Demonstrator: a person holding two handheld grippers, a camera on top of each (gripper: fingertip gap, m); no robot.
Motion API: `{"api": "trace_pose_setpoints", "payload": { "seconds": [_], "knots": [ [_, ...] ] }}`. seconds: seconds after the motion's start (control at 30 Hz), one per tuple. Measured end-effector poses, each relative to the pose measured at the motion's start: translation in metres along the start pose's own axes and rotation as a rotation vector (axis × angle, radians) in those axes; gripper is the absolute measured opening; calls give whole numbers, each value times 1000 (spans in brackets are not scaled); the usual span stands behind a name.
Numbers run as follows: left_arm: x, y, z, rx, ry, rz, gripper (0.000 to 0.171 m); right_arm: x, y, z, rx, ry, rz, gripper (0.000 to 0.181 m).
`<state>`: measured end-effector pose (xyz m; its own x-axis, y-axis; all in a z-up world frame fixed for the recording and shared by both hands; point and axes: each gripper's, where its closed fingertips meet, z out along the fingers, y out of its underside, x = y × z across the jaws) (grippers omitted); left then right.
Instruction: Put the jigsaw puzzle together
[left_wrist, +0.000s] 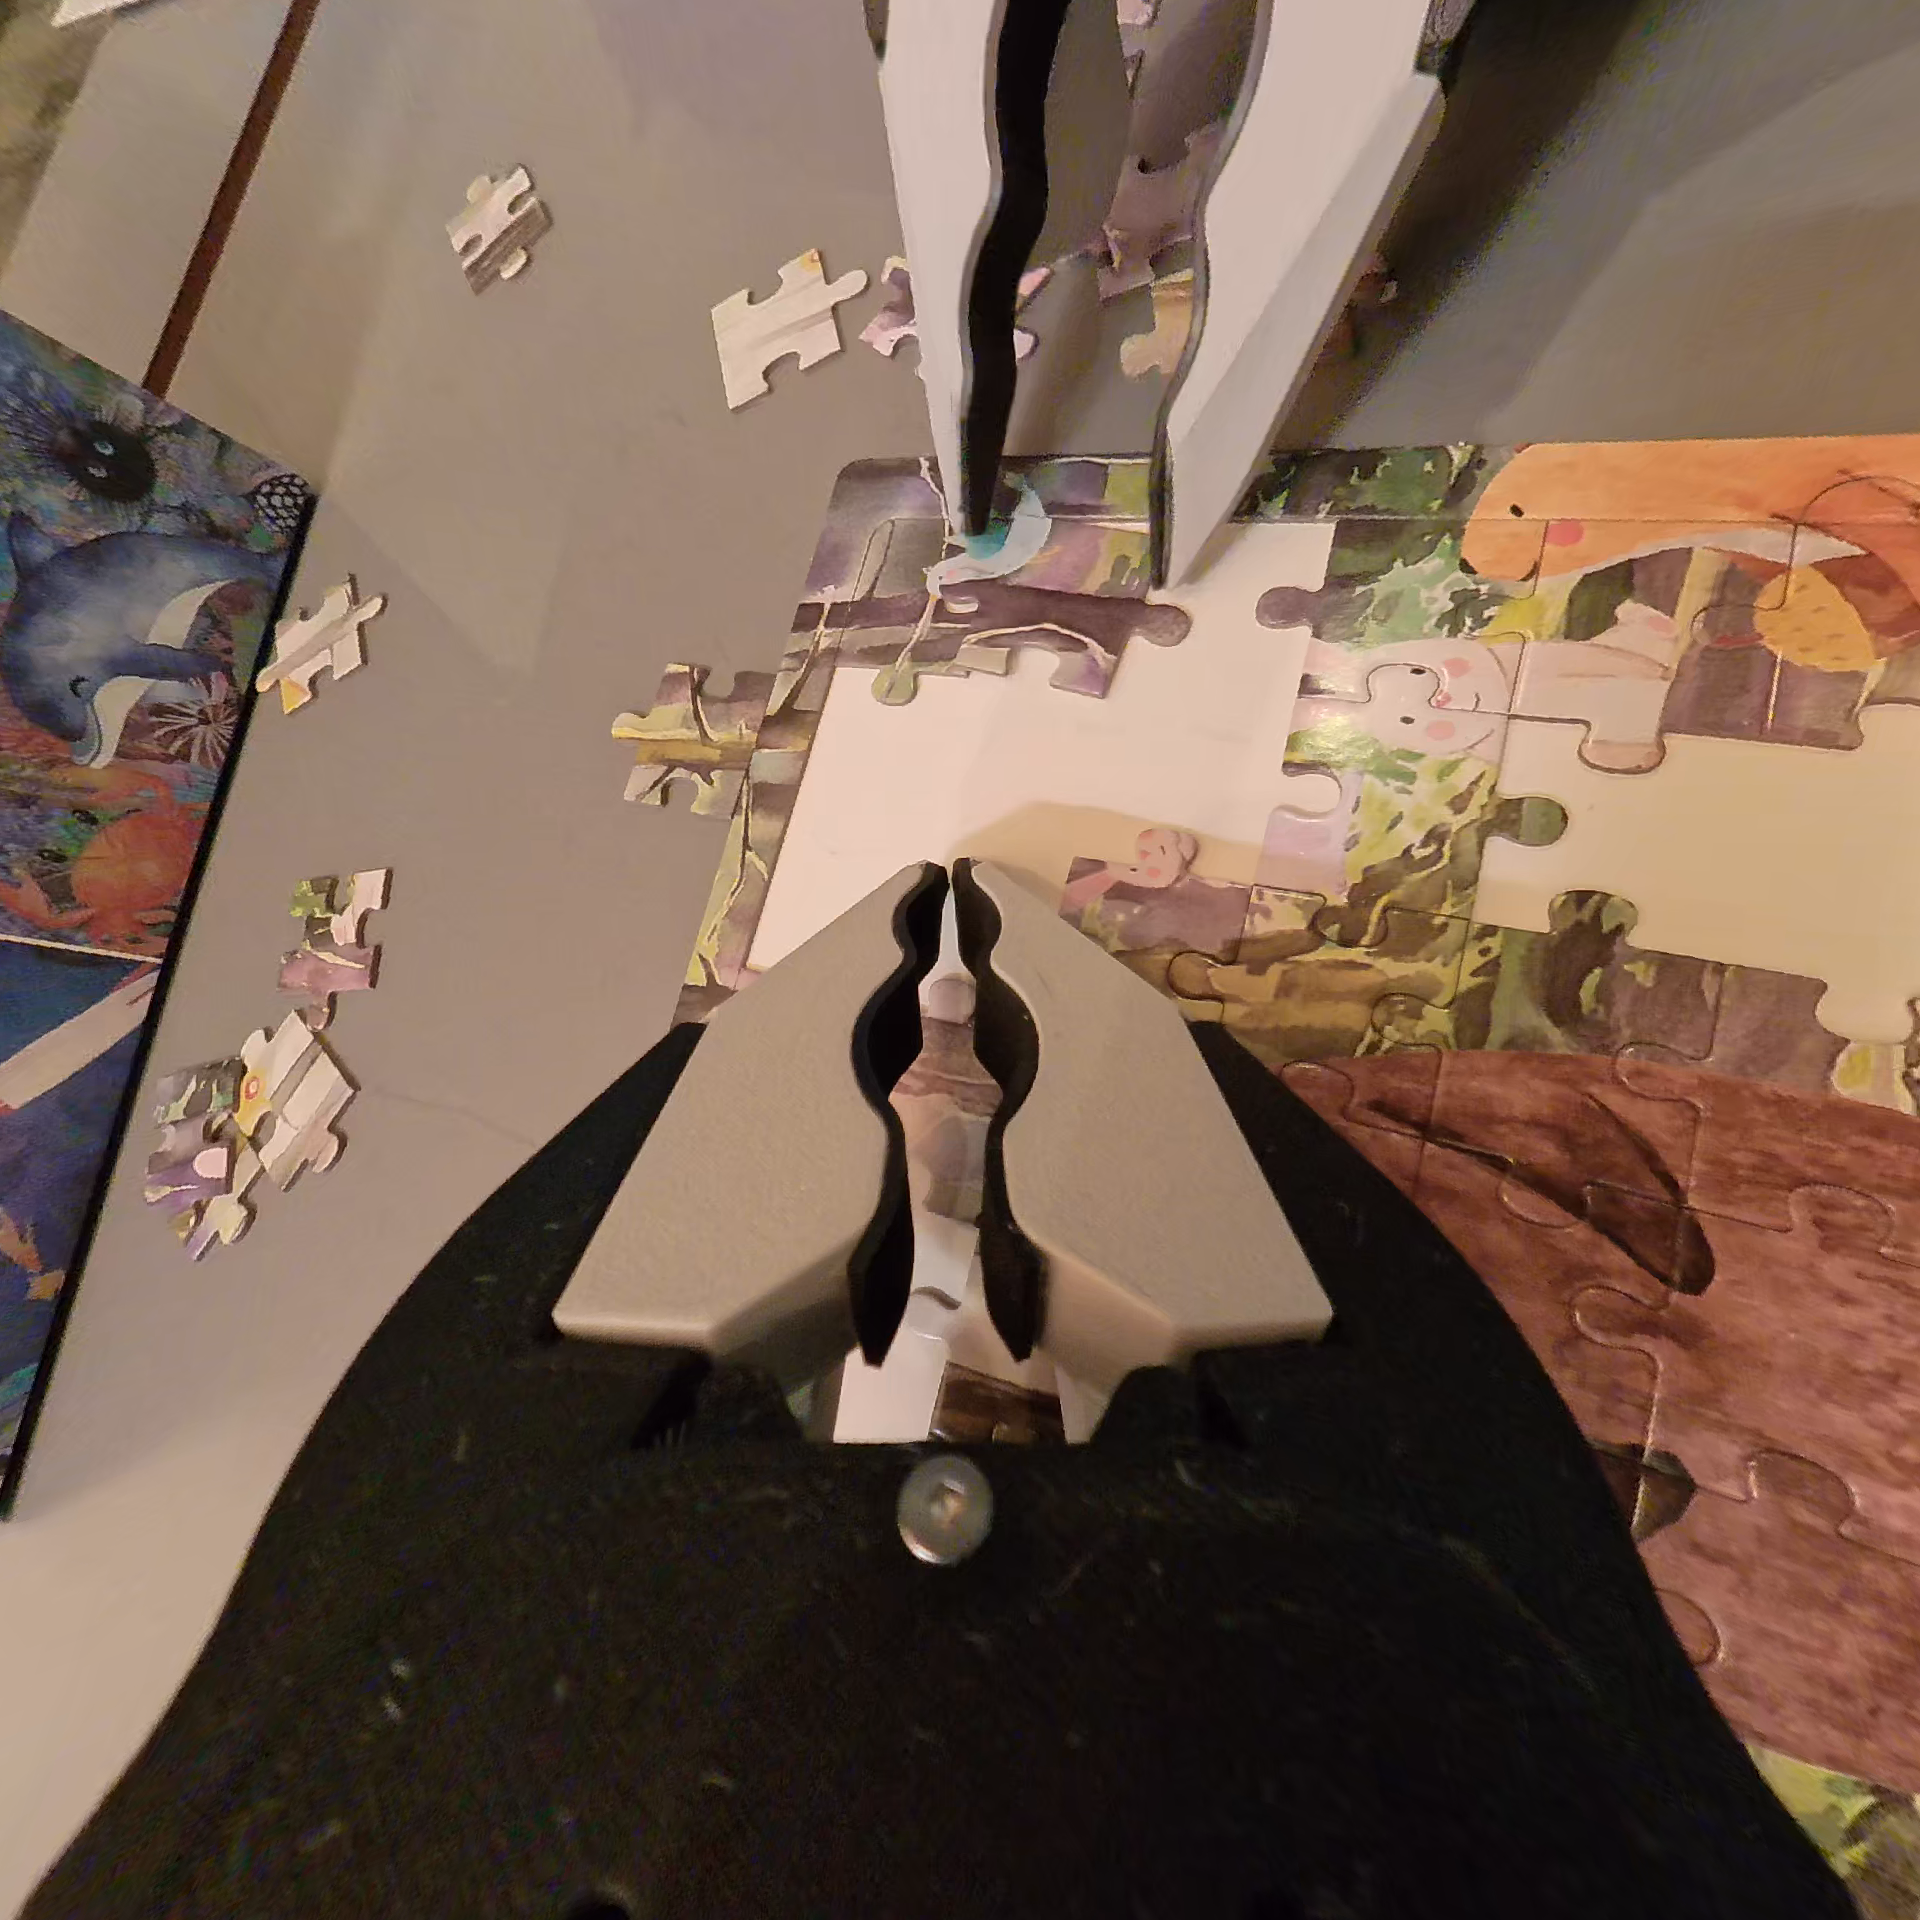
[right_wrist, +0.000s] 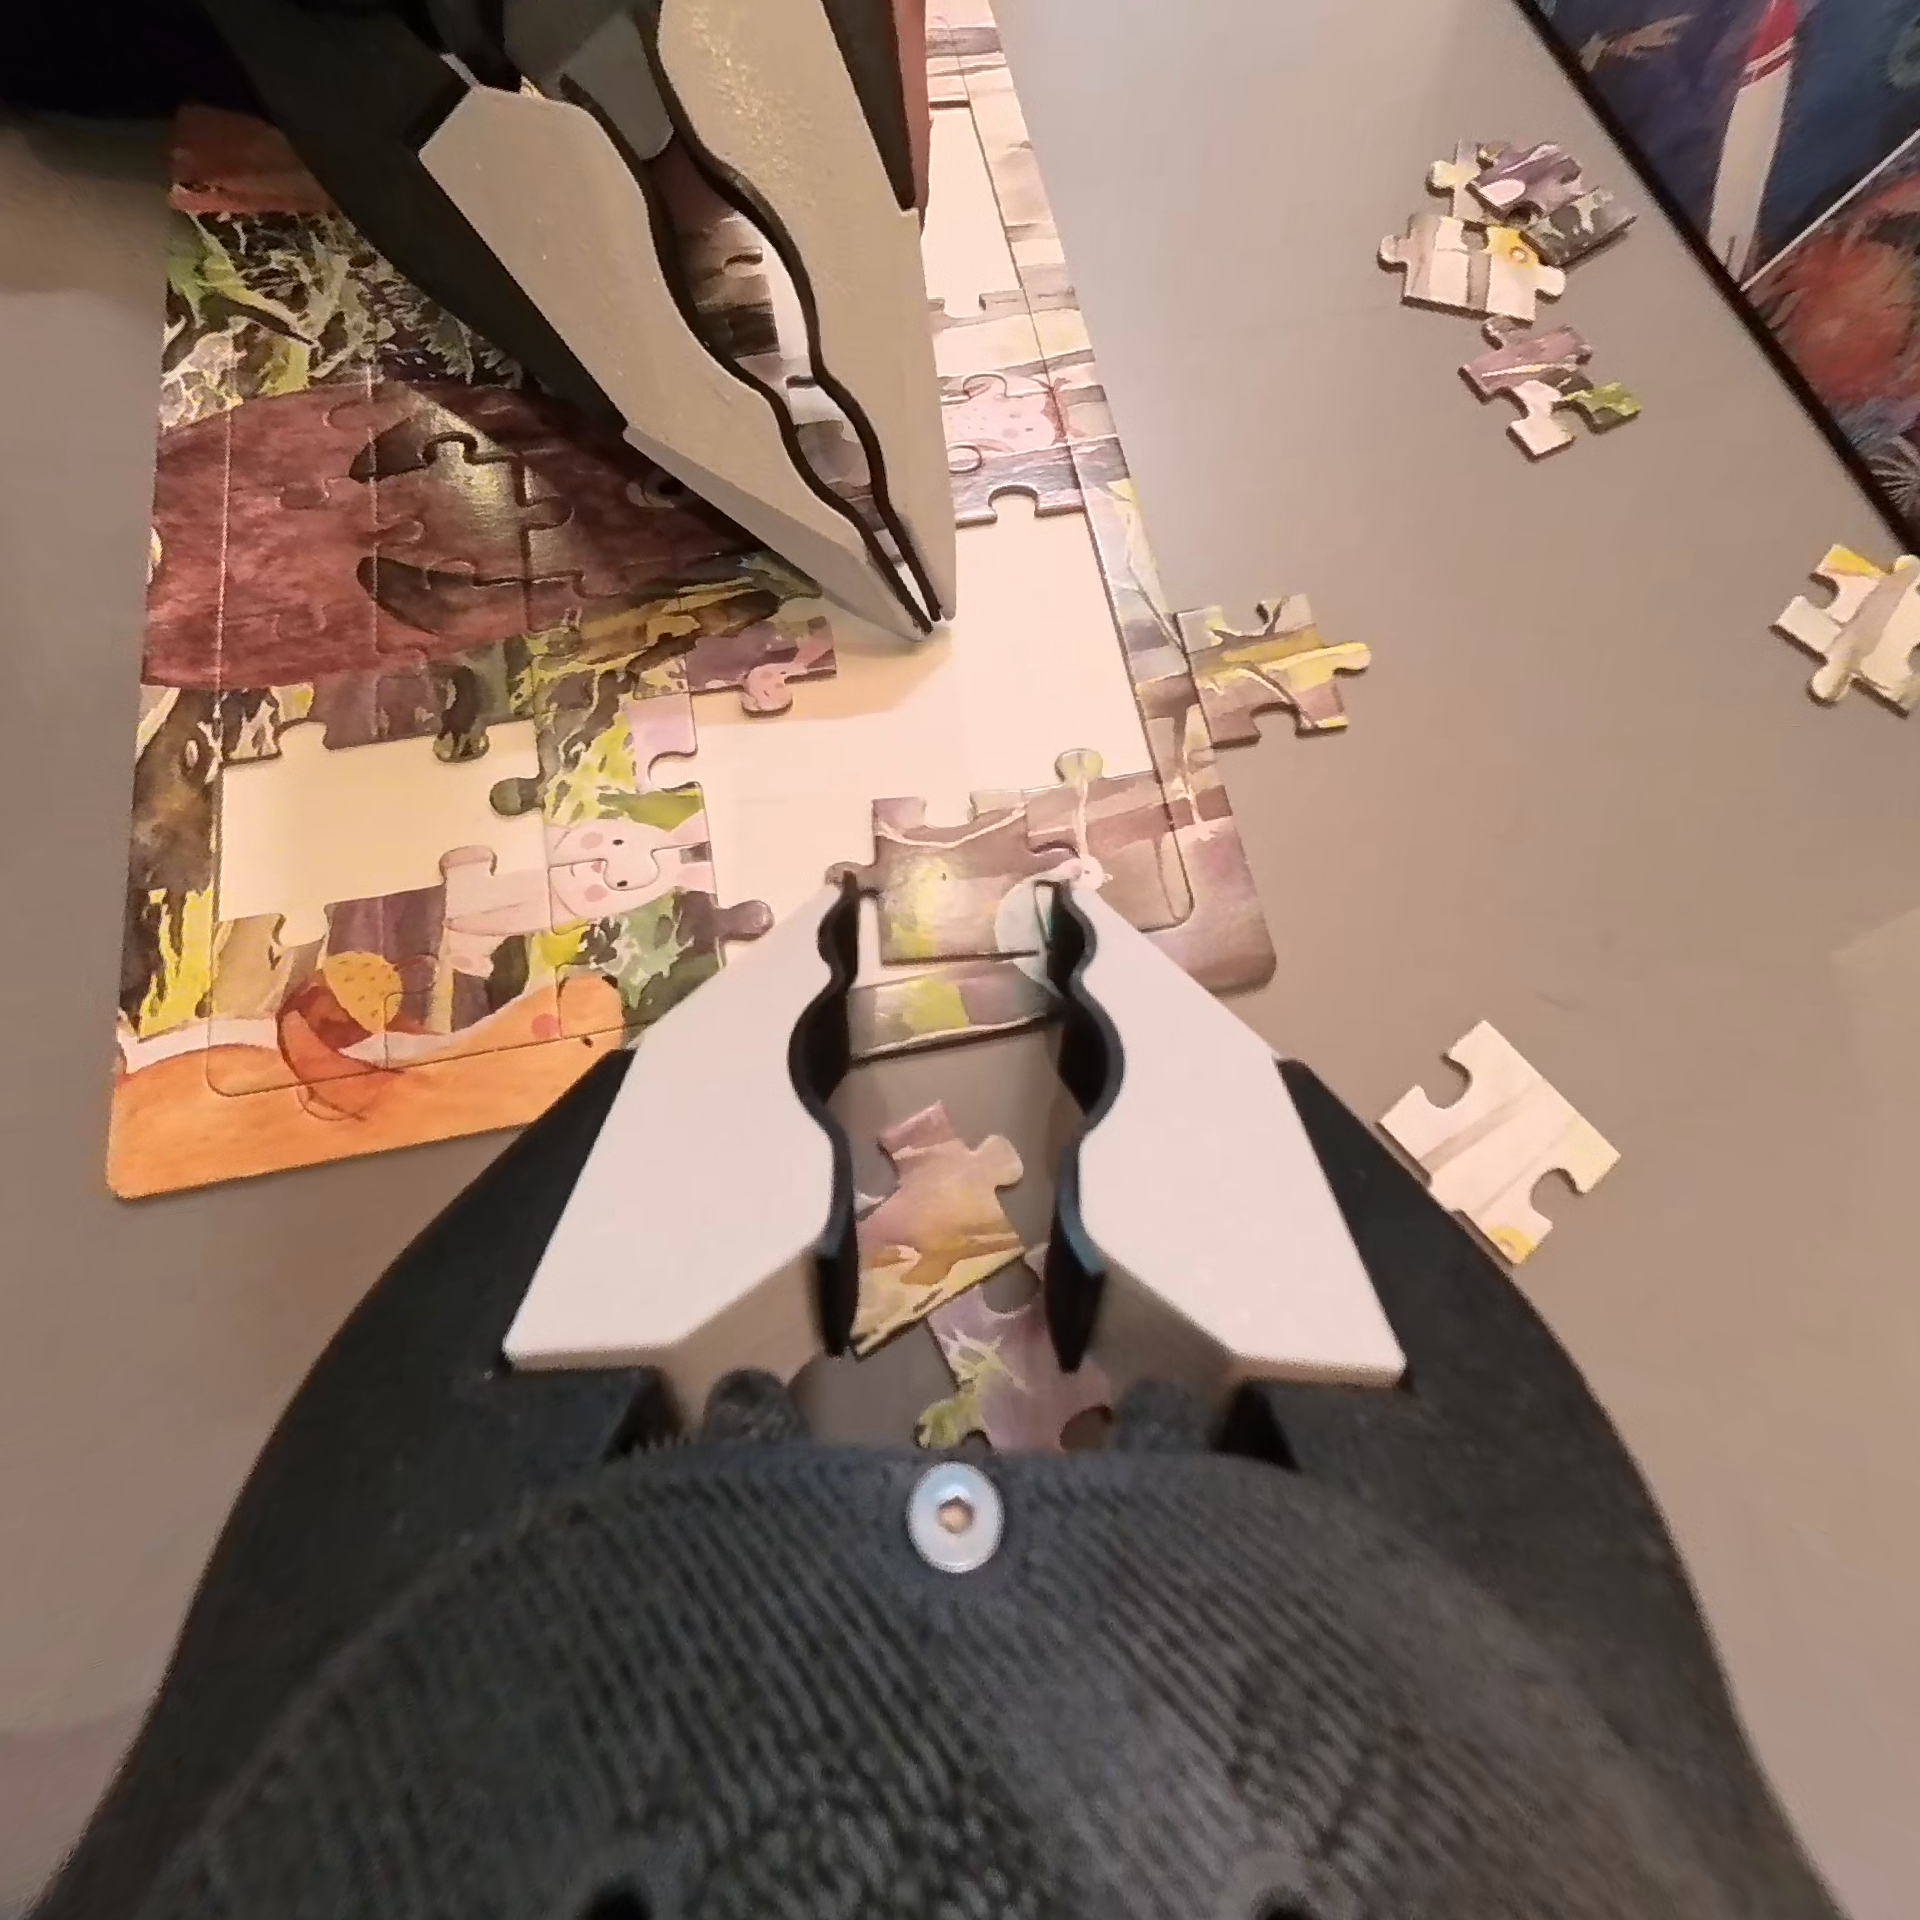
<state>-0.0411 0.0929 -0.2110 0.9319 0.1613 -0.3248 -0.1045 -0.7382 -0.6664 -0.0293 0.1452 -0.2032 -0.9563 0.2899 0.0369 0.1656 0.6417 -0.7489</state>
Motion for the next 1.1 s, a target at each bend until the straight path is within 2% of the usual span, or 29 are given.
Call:
{"api": "trace_pose_setpoints", "payload": {
  "seconds": [0.43, 1.1],
  "knots": [
    [0, 0, 0, -1, 1, -1, 2, -8, -3, 7, 0, -32, -6, 36],
    [0, 0, 0, -1, 0, 0, 2, 3, 4, 1, -32, 32, -18, 30]
  ]
}}
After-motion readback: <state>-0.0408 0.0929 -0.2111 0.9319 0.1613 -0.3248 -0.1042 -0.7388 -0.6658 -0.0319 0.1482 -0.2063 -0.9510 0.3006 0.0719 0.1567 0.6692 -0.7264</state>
